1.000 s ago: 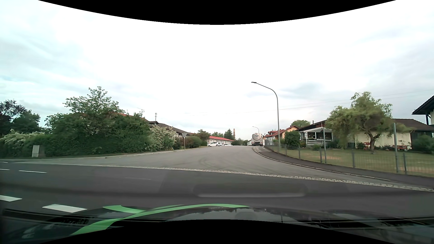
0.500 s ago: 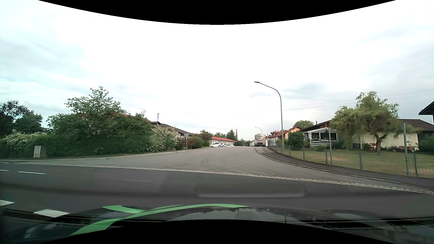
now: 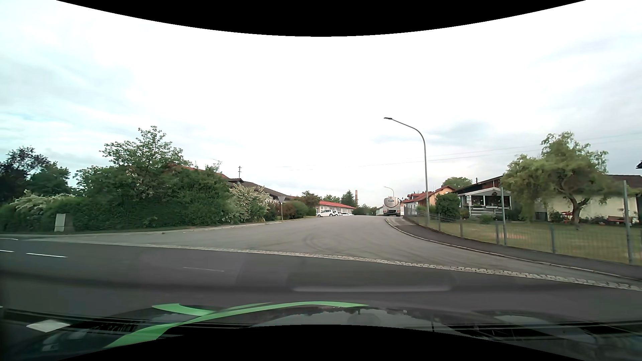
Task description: Follow the waypoints while adhering to traffic rules and regulations
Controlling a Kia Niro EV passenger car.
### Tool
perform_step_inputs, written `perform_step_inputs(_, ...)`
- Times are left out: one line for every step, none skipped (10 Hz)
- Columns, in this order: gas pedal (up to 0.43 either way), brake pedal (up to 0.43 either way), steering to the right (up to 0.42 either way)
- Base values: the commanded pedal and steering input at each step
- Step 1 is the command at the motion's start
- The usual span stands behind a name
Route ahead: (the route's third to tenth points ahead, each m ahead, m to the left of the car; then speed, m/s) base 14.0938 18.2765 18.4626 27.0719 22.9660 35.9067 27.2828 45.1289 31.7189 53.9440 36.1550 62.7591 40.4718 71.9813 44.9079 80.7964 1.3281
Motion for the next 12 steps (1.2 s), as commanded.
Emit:
perform_step_inputs(0.319, 0.000, -0.200)
perform_step_inputs(0.319, 0.000, -0.201)
perform_step_inputs(0.319, 0.000, -0.203)
perform_step_inputs(0.319, 0.000, -0.210)
perform_step_inputs(0.331, 0.000, -0.218)
perform_step_inputs(0.339, 0.000, -0.230)
perform_step_inputs(0.339, 0.000, -0.243)
perform_step_inputs(0.339, 0.000, -0.255)
perform_step_inputs(0.339, 0.000, -0.274)
perform_step_inputs(0.339, 0.000, -0.298)
perform_step_inputs(0.339, 0.000, -0.314)
perform_step_inputs(0.339, 0.000, -0.332)
